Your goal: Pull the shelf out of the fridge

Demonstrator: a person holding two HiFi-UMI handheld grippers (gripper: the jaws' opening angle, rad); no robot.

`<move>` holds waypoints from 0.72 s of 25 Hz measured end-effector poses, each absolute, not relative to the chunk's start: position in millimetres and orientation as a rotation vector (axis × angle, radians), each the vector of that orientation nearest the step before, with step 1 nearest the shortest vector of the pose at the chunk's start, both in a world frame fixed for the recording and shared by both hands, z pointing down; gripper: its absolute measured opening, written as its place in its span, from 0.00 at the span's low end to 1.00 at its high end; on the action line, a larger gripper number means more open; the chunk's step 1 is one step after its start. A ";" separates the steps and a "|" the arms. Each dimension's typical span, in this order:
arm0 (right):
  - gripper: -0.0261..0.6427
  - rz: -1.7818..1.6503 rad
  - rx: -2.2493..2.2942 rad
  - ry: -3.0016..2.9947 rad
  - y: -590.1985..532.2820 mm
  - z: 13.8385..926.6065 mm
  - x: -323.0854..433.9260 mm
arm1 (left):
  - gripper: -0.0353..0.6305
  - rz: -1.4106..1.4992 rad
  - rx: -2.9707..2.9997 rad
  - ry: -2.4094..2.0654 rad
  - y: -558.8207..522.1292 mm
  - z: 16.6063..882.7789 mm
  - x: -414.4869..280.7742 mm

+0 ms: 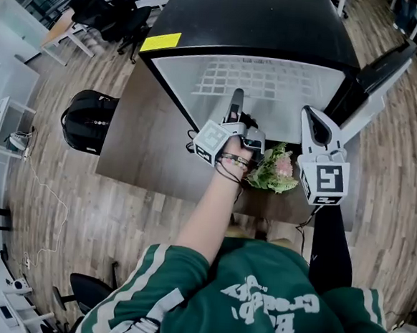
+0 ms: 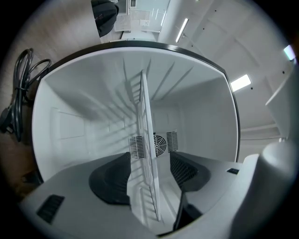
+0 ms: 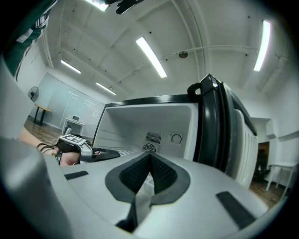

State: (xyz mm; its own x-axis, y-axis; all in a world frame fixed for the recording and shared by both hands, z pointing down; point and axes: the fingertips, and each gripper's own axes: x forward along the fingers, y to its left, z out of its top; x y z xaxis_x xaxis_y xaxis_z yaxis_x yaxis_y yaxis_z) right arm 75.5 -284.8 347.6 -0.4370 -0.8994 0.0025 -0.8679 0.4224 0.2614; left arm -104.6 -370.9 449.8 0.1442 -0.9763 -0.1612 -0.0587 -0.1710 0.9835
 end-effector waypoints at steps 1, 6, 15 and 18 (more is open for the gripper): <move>0.05 -0.337 1.585 -2.529 -286.6 347.8 75.3 | 0.47 -1.192 1.445 -1.067 -374.5 448.9 -103.9; 0.05 -0.330 1.580 -2.533 -294.7 350.5 72.5 | 0.47 -1.196 1.447 -1.041 -393.2 449.3 -99.5; 0.05 -0.316 1.567 -2.521 -307.0 355.5 59.5 | 0.46 -1.197 1.452 -1.001 -419.6 453.7 -97.4; 0.05 -0.333 1.595 -2.544 -311.4 347.5 53.7 | 0.45 -1.199 1.453 -0.994 -427.1 452.0 -97.0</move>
State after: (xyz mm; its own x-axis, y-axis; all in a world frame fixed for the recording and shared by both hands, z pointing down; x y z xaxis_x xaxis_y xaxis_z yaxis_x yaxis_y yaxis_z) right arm 53.7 -311.4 347.5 -0.4374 -0.8992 -0.0150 -0.8727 0.4203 0.2485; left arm -97.0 -427.1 452.0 0.1816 -0.9645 -0.1918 -0.0101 -0.1969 0.9804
